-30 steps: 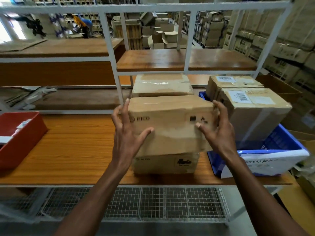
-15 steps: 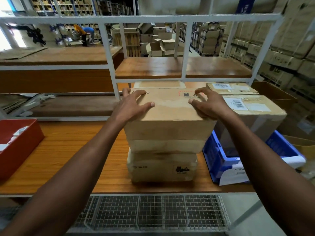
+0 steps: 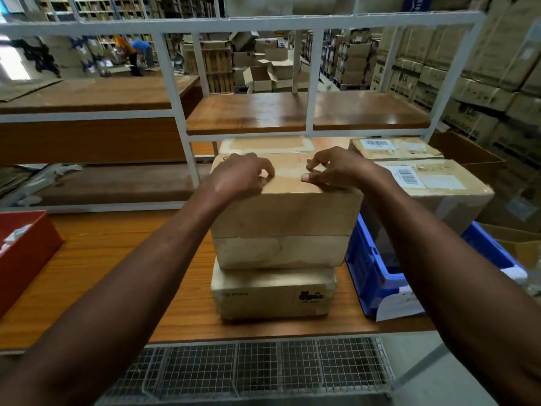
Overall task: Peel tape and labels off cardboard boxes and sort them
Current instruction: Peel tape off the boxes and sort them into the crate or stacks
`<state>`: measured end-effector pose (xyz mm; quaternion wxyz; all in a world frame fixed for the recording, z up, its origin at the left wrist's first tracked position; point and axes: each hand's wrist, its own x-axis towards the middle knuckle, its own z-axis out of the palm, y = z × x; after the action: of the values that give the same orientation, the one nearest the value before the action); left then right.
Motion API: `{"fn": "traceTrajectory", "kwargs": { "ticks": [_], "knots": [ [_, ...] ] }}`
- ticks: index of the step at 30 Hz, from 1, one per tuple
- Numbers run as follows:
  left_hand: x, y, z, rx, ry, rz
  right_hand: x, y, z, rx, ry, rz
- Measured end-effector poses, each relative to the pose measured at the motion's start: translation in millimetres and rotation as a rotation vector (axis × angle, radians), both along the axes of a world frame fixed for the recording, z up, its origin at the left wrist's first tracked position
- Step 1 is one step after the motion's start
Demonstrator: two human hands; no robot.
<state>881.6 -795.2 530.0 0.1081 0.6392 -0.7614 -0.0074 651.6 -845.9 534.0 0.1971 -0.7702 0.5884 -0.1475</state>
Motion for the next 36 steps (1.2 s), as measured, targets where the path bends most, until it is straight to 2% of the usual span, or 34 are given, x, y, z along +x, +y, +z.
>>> {"fn": "traceTrajectory", "kwargs": {
  "ticks": [5, 8, 11, 13, 15, 19, 21, 23, 25, 27, 29, 30, 36],
  "knots": [
    [7, 9, -2, 0.068, -0.015, -0.015, 3, 14, -5, -0.034, 0.064, -0.032],
    [12, 18, -12, 0.086, 0.033, -0.019, 17, 39, -14, -0.247, 0.116, -0.122],
    [20, 28, -17, 0.195, 0.006, -0.056, 28, 65, -47, -0.571, -0.073, -0.228],
    [27, 32, -21, 0.221, 0.003, -0.063, 29, 73, -64, -0.637, -0.151, -0.234],
    [28, 32, -28, 0.115, -0.008, -0.053, 25, 73, -65, -0.602, -0.178, -0.201],
    [21, 43, -56, -0.242, -0.027, -0.006, 8, 71, -71, -0.514, -0.208, -0.194],
    [26, 54, -78, -0.376, 0.063, 0.046, -3, 76, -86, -0.473, -0.333, -0.247],
    [35, 65, -102, -0.437, 0.166, 0.14, -16, 81, -102, -0.477, -0.538, -0.275],
    [43, 74, -122, -0.394, 0.371, 0.249, -30, 84, -118, -0.455, -0.742, -0.31],
    [47, 79, -134, -0.28, 0.649, 0.294, -37, 87, -130, -0.324, -0.85, -0.347],
    [43, 81, -134, -0.158, 0.847, 0.252, -35, 90, -133, -0.203, -0.863, -0.325],
    [40, 82, -131, -0.129, 0.877, 0.239, -32, 90, -133, -0.197, -0.849, -0.31],
    [30, 83, -95, -0.302, 0.898, 0.252, -24, 82, -99, -0.299, -0.766, -0.404]
  ]
}}
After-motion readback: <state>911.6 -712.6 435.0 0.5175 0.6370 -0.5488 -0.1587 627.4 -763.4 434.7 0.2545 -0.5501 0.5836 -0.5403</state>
